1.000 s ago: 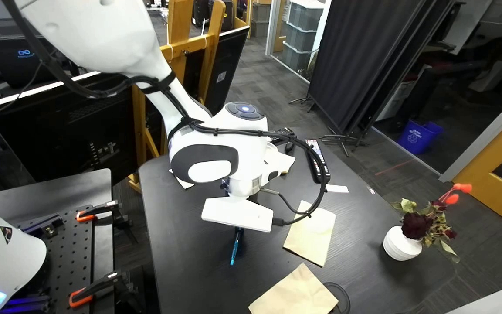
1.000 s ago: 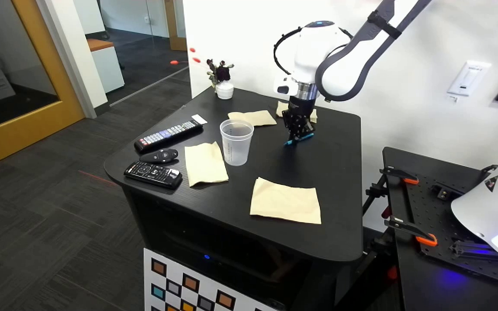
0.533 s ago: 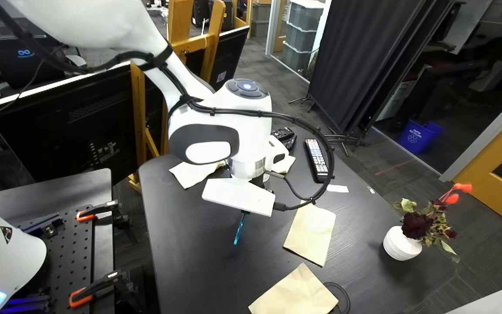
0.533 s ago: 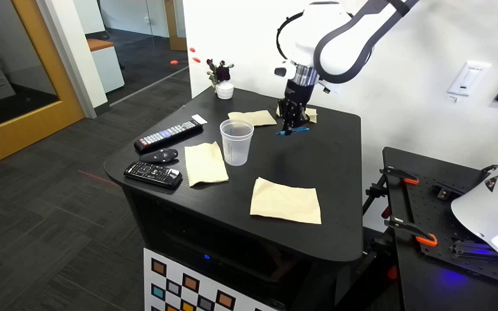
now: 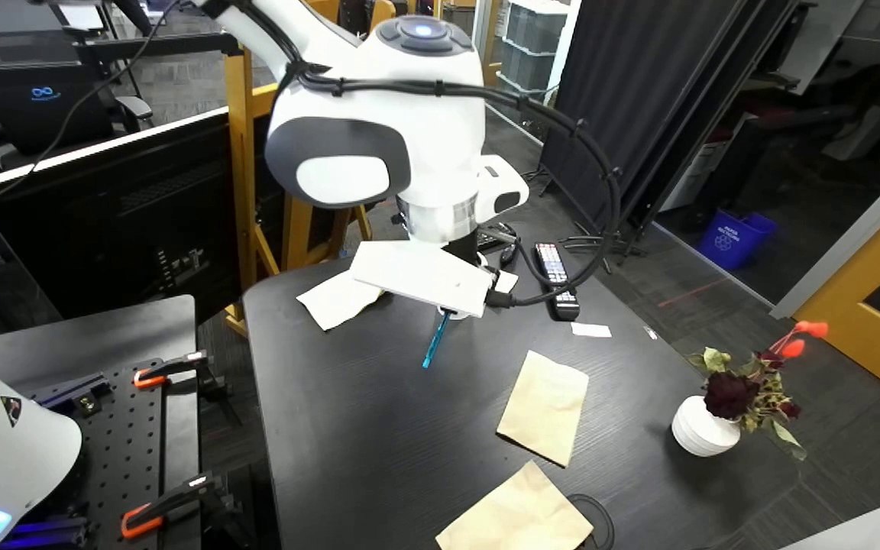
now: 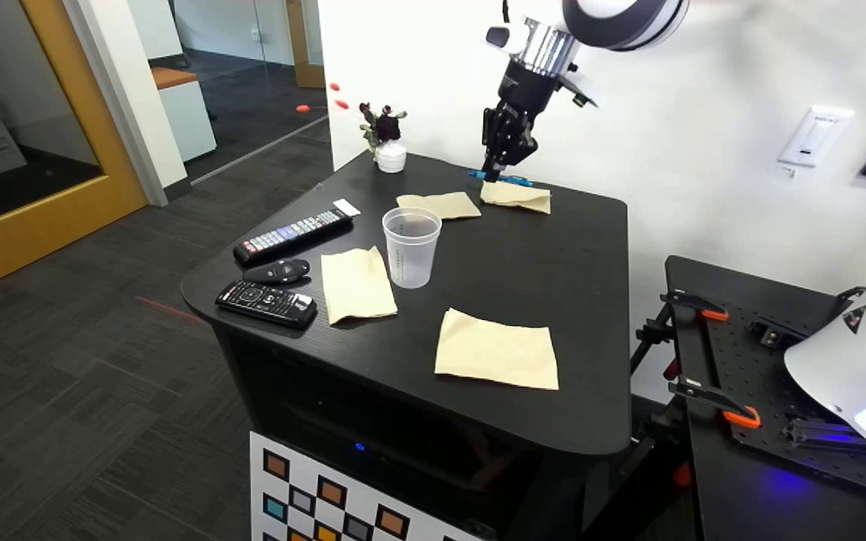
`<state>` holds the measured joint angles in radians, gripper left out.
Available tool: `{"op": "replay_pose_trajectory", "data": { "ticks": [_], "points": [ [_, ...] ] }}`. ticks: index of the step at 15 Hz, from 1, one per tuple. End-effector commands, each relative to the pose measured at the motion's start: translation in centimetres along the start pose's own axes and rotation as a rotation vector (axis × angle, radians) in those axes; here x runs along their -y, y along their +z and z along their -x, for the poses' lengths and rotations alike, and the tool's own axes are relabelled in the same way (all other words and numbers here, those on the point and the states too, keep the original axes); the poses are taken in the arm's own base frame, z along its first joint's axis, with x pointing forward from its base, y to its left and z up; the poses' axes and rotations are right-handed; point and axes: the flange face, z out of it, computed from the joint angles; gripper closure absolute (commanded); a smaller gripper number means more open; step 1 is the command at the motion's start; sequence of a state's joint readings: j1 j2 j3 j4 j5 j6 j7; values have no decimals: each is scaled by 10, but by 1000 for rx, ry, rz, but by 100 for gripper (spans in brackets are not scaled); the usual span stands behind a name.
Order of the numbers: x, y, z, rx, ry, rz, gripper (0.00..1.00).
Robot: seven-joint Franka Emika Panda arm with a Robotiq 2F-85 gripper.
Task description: Put the green pen in the cup
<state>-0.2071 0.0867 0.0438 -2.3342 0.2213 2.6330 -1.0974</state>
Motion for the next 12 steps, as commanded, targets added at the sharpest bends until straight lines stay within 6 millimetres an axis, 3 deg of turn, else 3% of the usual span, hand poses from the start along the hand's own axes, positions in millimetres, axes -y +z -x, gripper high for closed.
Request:
{"op": "replay_pose_trajectory", "data": {
  "ticks": [1,6,12],
  "points": [
    [8,-41,-4,-70,24,-1,97],
    [23,-75,-18,-175,51,16,97],
    [50,-92,-36,-308,81,-6,97]
  ]
}}
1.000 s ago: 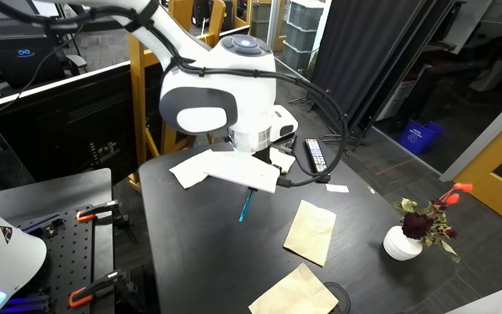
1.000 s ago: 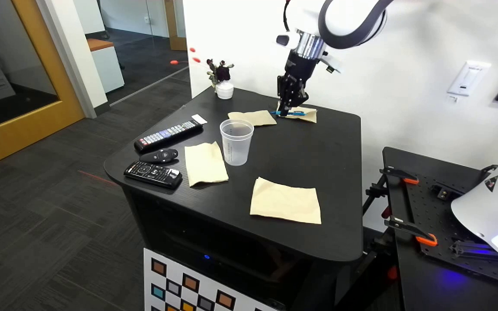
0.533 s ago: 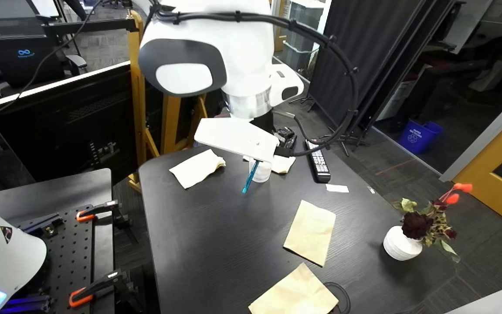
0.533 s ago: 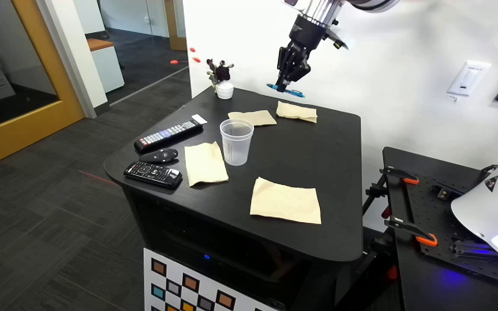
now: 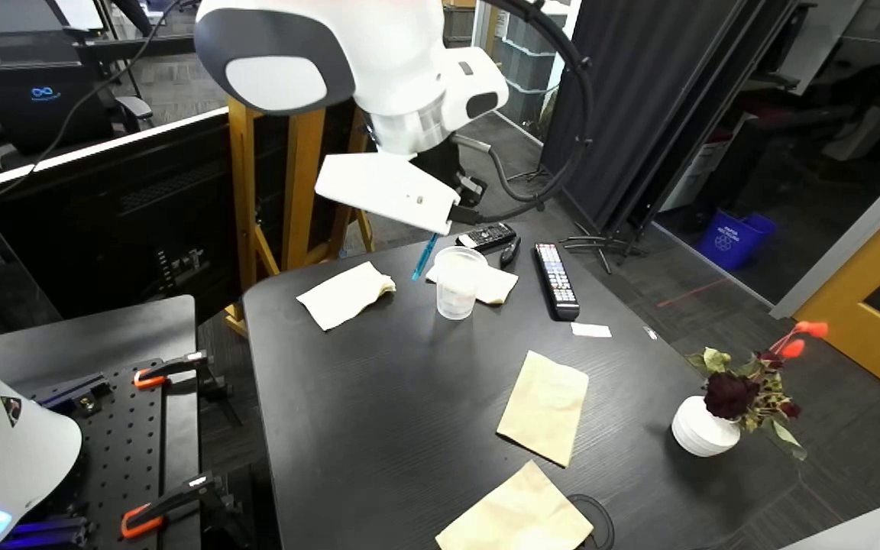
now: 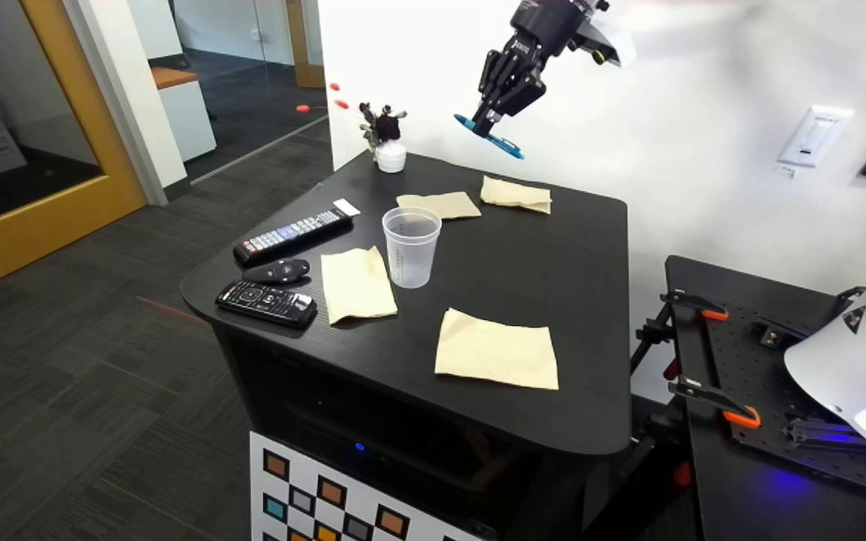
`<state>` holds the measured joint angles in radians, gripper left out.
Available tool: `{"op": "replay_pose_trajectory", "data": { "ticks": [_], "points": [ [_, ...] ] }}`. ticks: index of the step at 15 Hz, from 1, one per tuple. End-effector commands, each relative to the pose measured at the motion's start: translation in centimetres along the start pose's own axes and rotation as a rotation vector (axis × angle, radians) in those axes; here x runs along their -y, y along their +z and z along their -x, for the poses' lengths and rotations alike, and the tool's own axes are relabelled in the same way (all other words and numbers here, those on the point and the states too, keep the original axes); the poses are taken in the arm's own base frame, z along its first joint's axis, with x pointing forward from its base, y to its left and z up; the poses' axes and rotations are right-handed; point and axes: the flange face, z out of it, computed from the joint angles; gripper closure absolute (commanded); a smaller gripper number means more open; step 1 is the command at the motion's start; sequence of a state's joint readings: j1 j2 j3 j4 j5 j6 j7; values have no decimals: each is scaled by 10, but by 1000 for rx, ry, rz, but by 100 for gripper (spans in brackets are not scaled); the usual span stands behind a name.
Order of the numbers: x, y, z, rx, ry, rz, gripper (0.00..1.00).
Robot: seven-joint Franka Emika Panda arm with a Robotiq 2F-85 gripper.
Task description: Put the green pen in the cup
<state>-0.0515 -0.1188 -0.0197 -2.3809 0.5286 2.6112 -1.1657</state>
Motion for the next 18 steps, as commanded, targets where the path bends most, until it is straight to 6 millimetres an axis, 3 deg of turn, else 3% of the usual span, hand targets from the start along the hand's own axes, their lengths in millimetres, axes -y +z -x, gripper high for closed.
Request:
{"op": "replay_pose_trajectory", "data": {
  "ticks": [1,5,6,10,11,14,18],
  "points": [
    [19,-12,-4,-83,0,-11,97],
    [38,-12,-16,-151,-29,-48,97],
    [29,-6,-18,-118,-15,-50,88],
    [35,-5,-21,-127,-24,-60,88],
    [35,-5,-21,-126,-23,-60,97],
    [36,1,-31,-262,5,-79,97],
    [37,-9,-39,-468,-10,-68,97]
  ]
}}
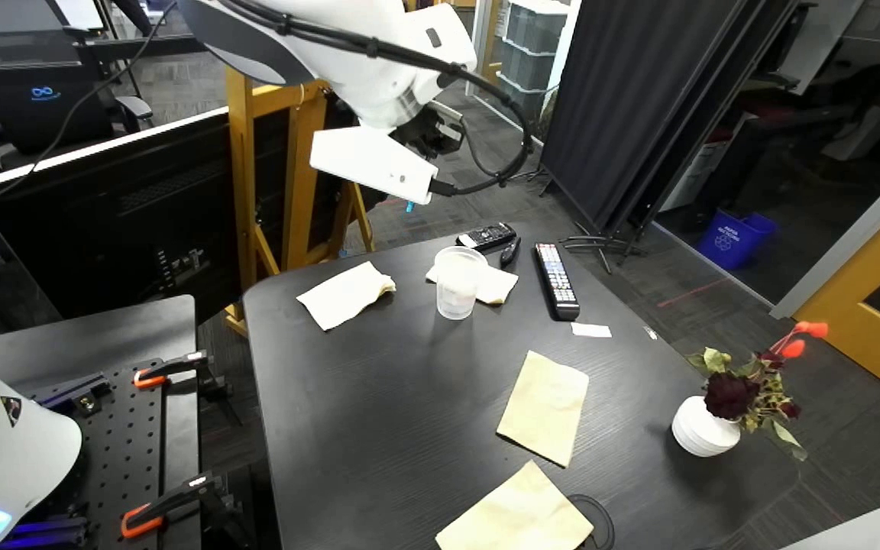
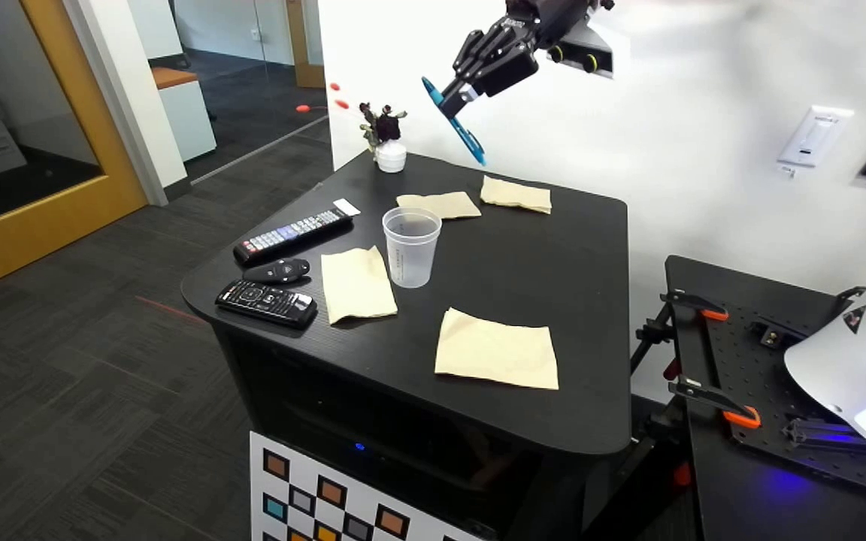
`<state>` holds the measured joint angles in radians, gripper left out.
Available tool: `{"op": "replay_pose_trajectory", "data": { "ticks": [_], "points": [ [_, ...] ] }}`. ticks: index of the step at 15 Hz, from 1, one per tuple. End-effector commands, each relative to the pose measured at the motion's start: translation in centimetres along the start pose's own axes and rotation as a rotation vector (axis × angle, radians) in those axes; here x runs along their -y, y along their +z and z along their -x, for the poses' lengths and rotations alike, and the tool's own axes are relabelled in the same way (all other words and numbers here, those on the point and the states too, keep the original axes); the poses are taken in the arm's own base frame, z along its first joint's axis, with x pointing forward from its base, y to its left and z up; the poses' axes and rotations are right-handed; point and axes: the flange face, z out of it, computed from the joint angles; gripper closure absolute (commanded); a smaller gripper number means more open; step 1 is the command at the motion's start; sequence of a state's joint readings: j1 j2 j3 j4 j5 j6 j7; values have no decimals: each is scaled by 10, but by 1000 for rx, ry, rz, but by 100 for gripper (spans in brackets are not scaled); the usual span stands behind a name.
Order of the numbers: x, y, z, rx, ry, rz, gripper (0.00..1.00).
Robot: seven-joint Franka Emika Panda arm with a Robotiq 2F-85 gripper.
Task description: Put the green pen in the cup
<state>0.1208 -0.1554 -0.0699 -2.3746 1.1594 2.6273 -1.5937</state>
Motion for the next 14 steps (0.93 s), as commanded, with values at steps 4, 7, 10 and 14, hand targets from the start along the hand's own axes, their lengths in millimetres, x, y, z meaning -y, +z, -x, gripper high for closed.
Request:
{"op": "replay_pose_trajectory", "data": {
  "ticks": [4,7,10,14],
  "points": [
    [-4,5,8,-241,-94,54,97],
    [-8,16,26,-278,-142,85,97],
    [-13,28,45,-300,-177,118,97],
    [-20,47,66,-338,-190,142,97]
  ]
}}
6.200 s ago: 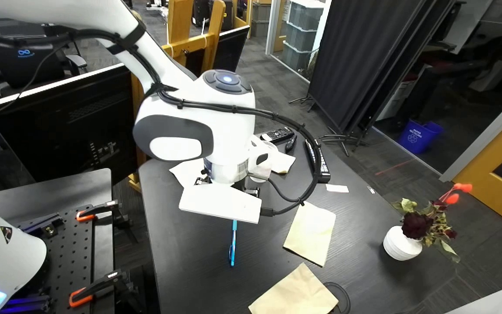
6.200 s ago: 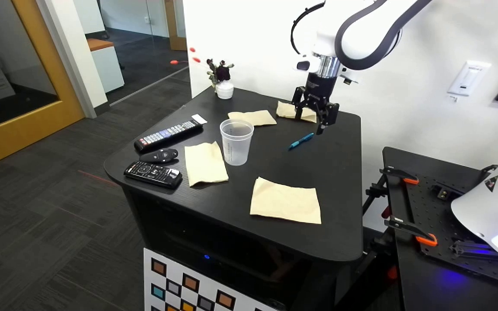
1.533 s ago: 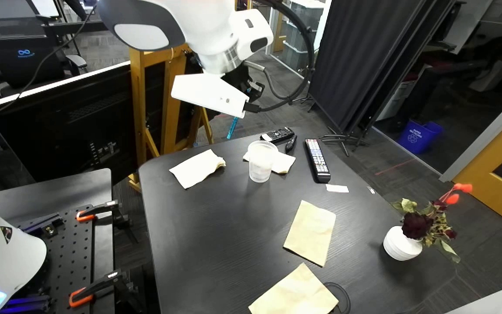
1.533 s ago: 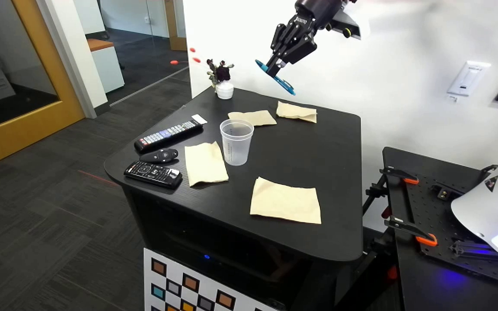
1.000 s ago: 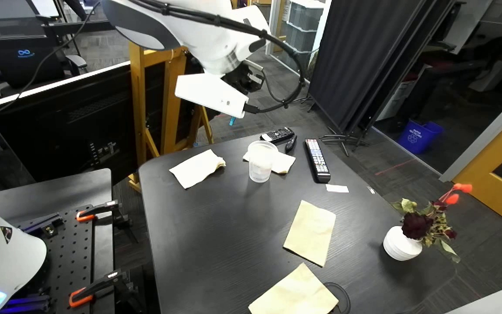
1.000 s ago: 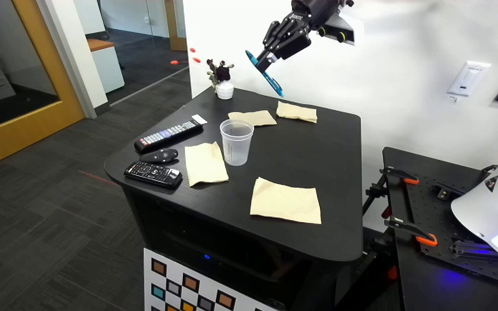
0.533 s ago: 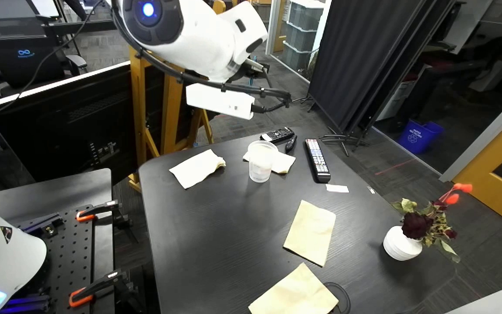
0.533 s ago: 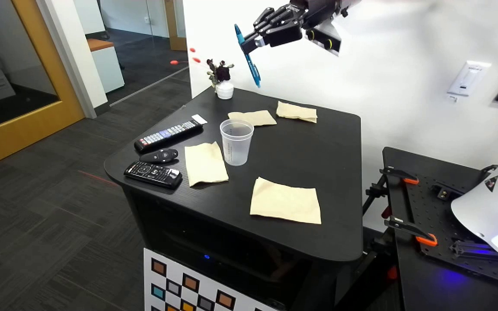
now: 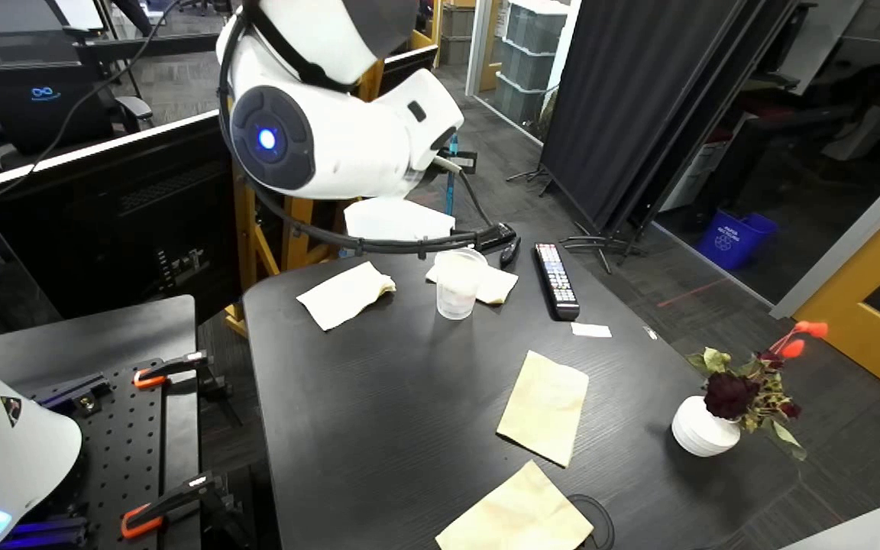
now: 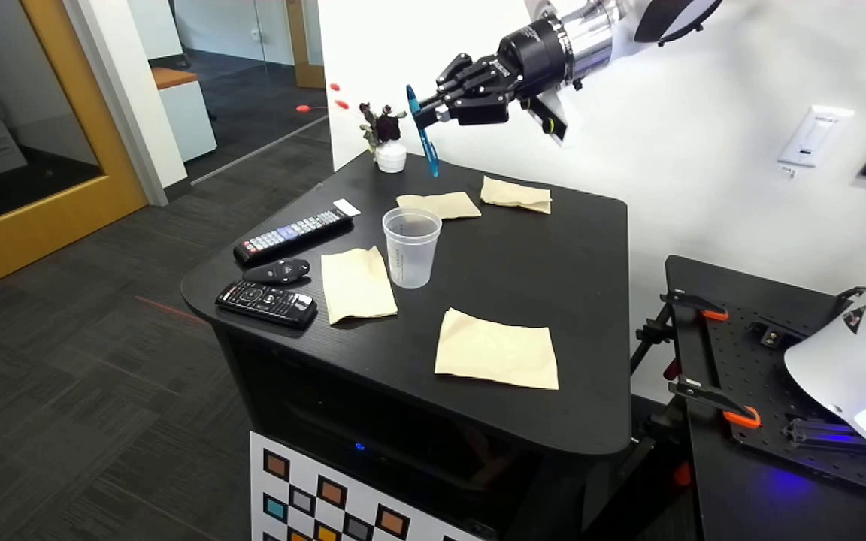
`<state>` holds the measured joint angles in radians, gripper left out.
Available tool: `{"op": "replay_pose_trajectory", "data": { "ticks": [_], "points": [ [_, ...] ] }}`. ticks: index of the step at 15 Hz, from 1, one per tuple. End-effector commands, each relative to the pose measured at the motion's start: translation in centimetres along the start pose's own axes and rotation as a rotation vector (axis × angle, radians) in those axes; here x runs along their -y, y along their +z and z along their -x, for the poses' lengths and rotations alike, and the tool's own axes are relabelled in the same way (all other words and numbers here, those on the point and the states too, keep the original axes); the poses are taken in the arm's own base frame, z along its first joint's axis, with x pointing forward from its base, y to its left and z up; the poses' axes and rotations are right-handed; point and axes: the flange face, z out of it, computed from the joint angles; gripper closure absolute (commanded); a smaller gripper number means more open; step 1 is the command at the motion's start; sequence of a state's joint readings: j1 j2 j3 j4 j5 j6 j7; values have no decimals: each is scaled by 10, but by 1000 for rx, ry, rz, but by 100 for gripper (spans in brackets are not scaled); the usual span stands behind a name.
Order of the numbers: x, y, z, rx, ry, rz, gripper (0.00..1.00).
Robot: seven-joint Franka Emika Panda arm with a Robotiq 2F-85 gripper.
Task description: Put the green pen in the cup
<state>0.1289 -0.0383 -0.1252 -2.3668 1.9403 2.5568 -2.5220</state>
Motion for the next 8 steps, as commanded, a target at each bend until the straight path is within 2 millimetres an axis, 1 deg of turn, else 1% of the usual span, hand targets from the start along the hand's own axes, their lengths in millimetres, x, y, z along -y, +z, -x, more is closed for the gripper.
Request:
{"op": "replay_pose_trajectory", "data": {
  "ticks": [1,2,3,4,8],
  "points": [
    [-6,10,19,-56,-11,17,97],
    [-5,14,25,-65,-8,17,97],
    [-14,12,16,-67,2,5,97],
    [-15,15,22,-69,10,0,97],
    [-23,21,29,-75,25,4,97]
  ]
}}
